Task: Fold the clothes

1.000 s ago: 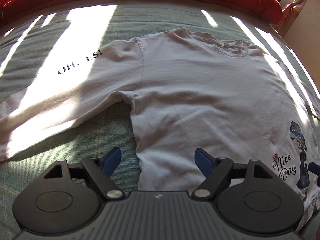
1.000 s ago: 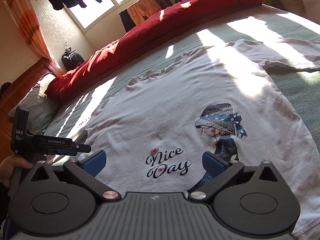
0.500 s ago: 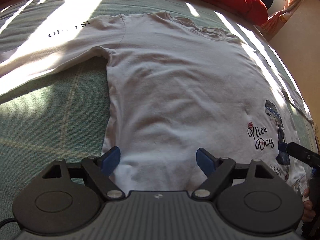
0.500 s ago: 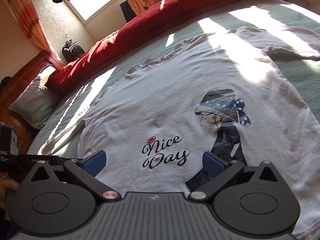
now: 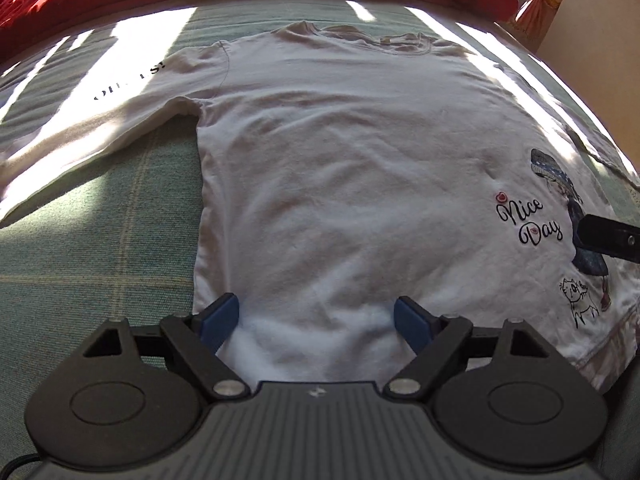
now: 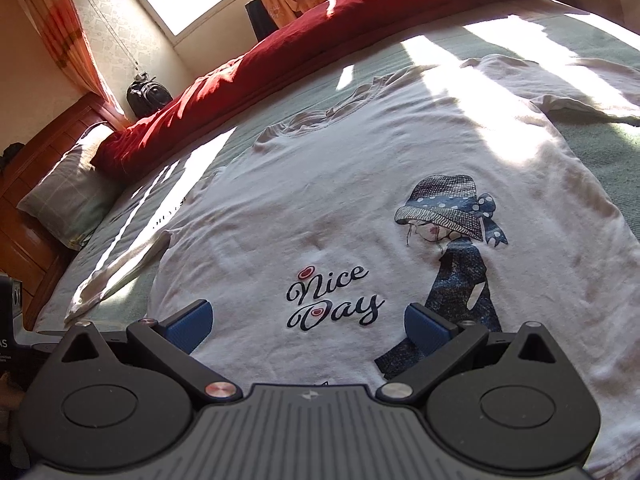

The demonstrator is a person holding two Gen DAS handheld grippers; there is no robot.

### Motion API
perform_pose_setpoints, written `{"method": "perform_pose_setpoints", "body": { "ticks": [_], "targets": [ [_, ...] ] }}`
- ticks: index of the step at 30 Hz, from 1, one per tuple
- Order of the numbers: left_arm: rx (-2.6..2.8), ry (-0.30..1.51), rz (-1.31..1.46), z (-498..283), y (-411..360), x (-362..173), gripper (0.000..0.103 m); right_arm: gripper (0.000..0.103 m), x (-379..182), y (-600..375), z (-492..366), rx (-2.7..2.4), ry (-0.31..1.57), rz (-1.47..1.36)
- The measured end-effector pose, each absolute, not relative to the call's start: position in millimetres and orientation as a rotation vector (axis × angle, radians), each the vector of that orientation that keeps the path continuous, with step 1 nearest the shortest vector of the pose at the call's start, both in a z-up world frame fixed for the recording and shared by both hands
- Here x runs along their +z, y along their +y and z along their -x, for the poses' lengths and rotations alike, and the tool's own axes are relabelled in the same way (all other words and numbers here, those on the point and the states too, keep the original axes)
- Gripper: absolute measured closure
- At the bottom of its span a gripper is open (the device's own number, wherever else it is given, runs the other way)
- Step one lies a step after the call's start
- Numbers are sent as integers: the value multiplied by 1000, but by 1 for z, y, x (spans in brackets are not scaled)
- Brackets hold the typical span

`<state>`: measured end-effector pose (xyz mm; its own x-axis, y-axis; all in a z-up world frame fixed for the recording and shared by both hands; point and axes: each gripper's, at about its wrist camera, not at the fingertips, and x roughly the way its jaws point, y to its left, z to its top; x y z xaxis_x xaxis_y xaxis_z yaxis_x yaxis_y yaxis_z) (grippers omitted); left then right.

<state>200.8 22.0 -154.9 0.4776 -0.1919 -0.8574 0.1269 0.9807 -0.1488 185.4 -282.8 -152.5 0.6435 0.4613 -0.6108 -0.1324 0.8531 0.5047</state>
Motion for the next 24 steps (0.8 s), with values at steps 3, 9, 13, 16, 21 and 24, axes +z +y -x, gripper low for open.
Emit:
{"method": "perform_pose_setpoints", "body": {
  "ticks": [3, 9, 13, 16, 21, 24],
  "targets": [
    [-217, 1055, 73, -198, 27, -145, 18, 0, -153, -283, -186, 352, 806, -440],
    [-225, 948, 228, -248, 41, -130, 18, 0, -155, -284, -187, 356, 806, -438],
    [-158, 953, 252, -286, 49, -148, 18, 0, -156, -285, -187, 362, 807, -440],
    [-46, 954, 198, -305, 60, -156, 18, 0, -156, -286, -188, 366, 807, -441],
    [-89, 909, 328, -293, 80, -131, 18, 0, -157, -288, -189, 373, 808, -444],
    [-201, 911, 275, -269, 60, -115, 18, 0, -157, -285, -189, 369, 806, -426]
  ]
}}
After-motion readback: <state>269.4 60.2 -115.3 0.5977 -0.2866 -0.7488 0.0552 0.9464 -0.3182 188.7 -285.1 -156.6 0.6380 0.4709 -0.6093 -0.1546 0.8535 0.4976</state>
